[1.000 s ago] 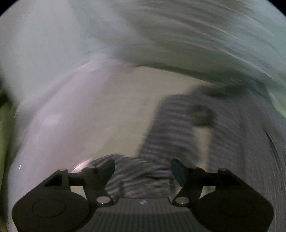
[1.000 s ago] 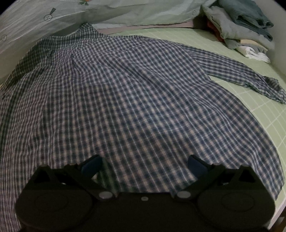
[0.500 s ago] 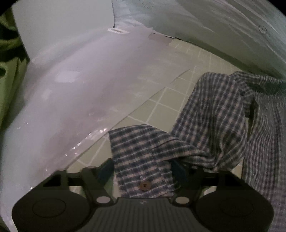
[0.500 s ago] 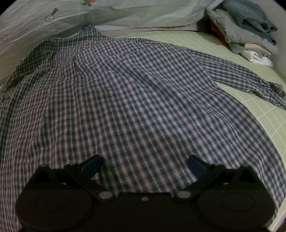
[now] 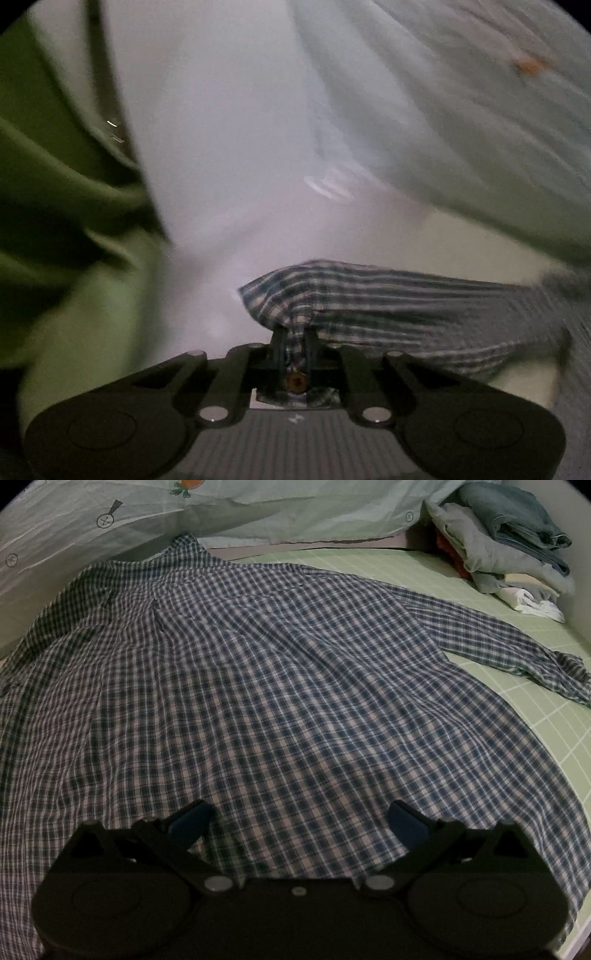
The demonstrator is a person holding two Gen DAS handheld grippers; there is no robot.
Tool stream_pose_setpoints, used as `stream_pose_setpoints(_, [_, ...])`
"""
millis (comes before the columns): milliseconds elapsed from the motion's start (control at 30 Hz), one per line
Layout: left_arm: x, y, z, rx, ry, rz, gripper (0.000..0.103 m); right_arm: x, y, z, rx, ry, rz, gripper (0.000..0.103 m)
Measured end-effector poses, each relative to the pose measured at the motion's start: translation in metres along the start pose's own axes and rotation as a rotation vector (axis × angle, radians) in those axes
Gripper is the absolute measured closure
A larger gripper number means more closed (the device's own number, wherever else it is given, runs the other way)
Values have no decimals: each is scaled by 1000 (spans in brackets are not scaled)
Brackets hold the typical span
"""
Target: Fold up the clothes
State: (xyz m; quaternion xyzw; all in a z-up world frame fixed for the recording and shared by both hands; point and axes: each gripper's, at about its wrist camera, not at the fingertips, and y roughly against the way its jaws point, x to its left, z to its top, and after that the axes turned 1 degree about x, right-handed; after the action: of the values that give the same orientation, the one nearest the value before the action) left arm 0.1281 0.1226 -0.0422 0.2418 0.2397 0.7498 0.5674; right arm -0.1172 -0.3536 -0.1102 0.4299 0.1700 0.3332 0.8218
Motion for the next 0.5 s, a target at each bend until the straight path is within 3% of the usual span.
stream_pose_setpoints(167, [15, -11, 0, 77, 65, 4, 57, 0, -1, 2, 5, 1, 2, 0])
stream_pose_setpoints(233, [4, -1, -10, 76, 50, -28, 32, -1, -1, 2, 13, 8, 14, 0])
stream_pose_setpoints(267, [-1, 4, -15, 75, 41, -47, 27, -4, 1, 1, 13, 6, 12, 0])
stream_pose_setpoints(400, [-27, 28, -41, 127, 13, -166, 24, -16, 10, -5, 9, -2, 6, 0])
stream_pose_setpoints(500, [-55, 41, -64, 209, -64, -315, 24, -25, 17, -10, 6, -8, 1, 0])
